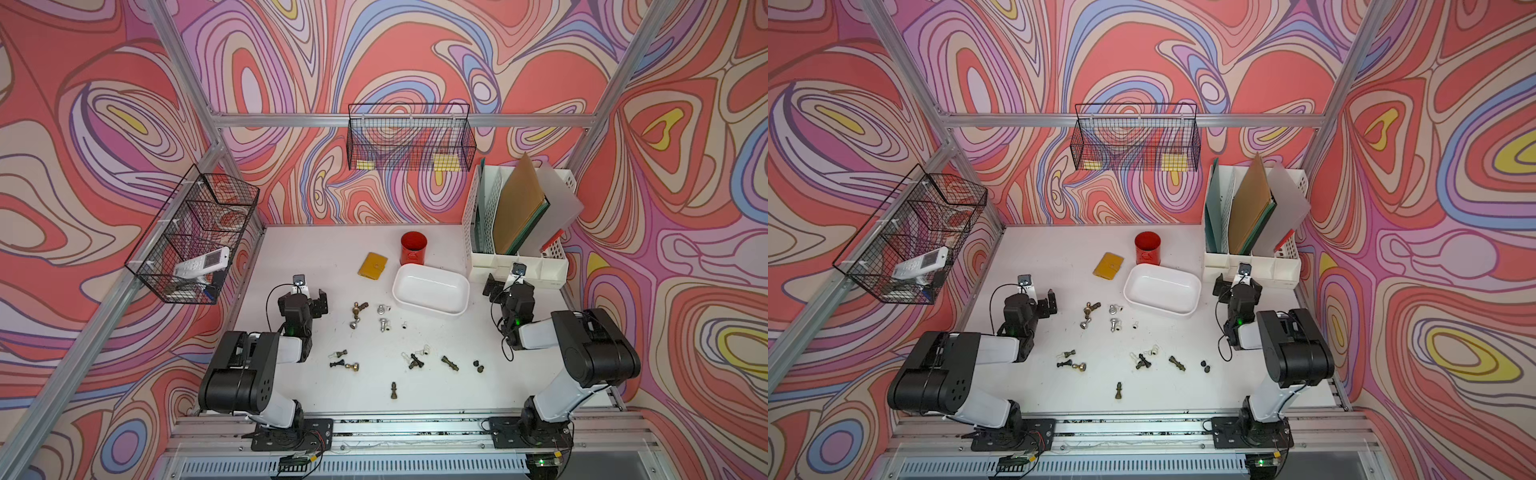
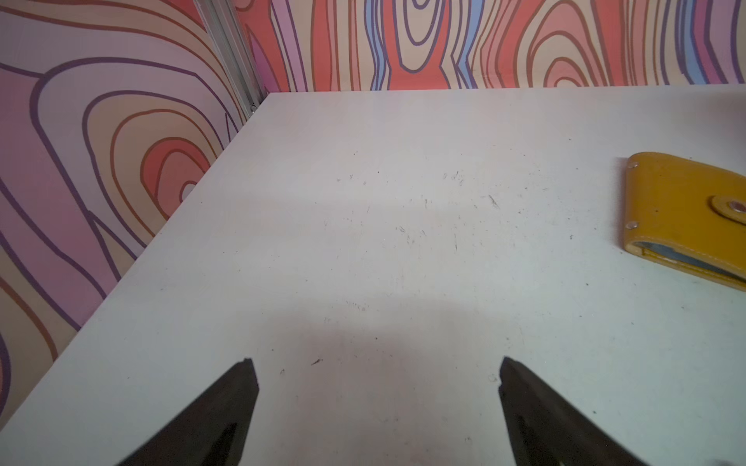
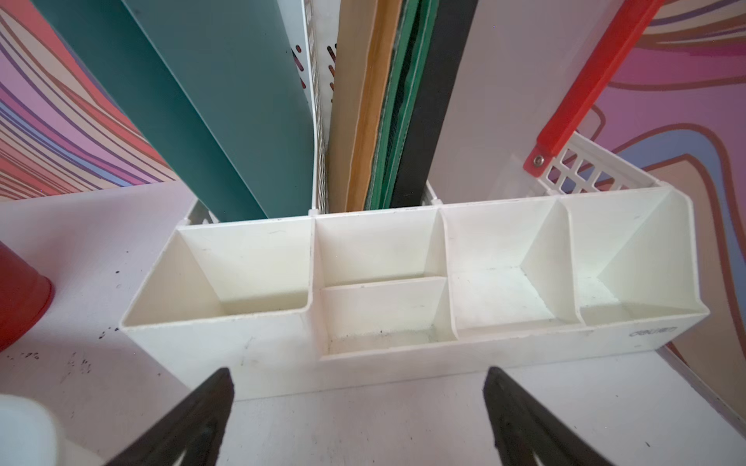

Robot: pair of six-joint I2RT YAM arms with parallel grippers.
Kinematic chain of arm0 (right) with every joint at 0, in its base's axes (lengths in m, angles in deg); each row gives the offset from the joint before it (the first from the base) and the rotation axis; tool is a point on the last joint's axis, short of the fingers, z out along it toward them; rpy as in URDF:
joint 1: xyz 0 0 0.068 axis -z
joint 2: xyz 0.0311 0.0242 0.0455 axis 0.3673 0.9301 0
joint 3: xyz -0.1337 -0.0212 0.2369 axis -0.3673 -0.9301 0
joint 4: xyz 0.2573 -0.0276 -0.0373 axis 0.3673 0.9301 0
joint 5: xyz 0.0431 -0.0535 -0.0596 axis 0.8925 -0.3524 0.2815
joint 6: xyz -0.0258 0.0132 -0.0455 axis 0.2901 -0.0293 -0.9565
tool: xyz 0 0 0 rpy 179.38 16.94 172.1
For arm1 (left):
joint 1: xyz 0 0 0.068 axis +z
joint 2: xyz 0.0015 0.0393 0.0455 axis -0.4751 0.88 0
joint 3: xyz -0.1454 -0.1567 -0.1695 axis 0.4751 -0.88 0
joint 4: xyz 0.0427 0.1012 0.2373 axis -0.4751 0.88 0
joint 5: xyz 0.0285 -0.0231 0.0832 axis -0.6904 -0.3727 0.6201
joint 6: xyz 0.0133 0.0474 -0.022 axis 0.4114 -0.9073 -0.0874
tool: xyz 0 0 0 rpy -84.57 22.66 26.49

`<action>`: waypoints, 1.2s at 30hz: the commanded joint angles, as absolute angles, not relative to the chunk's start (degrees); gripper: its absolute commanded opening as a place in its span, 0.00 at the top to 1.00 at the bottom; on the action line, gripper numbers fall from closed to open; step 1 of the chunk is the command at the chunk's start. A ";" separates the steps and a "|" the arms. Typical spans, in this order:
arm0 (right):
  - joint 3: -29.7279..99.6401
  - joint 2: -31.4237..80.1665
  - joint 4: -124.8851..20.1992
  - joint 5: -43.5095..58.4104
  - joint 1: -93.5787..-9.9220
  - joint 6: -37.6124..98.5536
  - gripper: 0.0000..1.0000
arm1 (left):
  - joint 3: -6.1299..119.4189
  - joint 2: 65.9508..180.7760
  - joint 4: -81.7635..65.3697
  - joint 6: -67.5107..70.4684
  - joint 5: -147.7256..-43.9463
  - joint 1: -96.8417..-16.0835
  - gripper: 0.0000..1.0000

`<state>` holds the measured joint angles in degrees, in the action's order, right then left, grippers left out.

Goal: Put the chess pieces into the storage box
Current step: Pick up the chess piece at the center of the board.

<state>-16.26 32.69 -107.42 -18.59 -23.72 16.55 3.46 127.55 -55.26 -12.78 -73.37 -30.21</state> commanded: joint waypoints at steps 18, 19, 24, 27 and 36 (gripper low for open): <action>-15.46 33.67 -107.99 -18.21 -23.31 16.05 0.02 | 4.46 128.14 -56.75 -13.41 -73.04 -30.30 0.01; -15.51 33.68 -107.99 -18.25 -23.31 16.02 0.02 | 4.52 128.17 -56.75 -13.45 -73.01 -30.30 0.01; -15.46 33.60 -107.99 -18.22 -23.31 16.05 0.02 | 4.53 128.23 -56.75 -13.48 -73.20 -30.30 0.01; -15.77 33.50 -108.49 -18.42 -23.31 15.96 0.12 | 4.47 128.09 -56.75 -13.52 -73.24 -30.30 0.03; -23.88 15.78 -109.23 -33.51 -30.50 12.58 0.20 | 3.69 124.77 -54.81 -12.57 -71.36 -30.30 0.11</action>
